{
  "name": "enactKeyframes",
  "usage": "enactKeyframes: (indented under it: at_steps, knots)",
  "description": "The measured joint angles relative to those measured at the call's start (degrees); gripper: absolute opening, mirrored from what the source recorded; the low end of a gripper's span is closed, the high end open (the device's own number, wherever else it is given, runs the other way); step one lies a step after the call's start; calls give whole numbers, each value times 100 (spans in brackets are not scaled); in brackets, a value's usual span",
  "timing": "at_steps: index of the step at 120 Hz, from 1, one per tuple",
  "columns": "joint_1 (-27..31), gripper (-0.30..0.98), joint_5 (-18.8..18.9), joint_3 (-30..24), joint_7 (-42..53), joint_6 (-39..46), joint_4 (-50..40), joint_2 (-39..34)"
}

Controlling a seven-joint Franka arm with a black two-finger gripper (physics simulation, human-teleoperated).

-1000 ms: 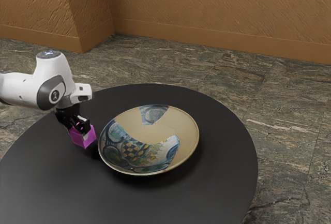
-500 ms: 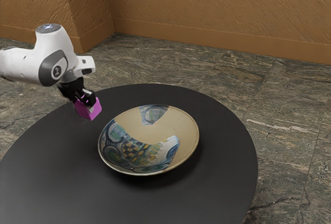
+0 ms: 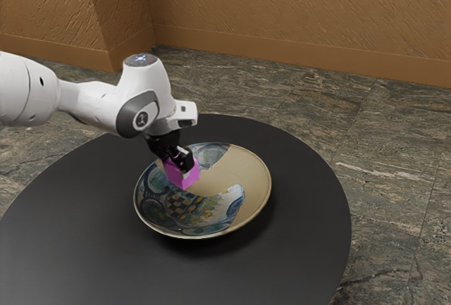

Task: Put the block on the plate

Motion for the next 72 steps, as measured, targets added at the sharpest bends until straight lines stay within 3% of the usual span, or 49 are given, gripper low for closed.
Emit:
enactKeyframes:
  at_steps: [36,72]
  knots:
    - [62,63,-75,-51,52,-285,40,-502]
    - [117,67,-56,-69,228,-2193,1662,-705]
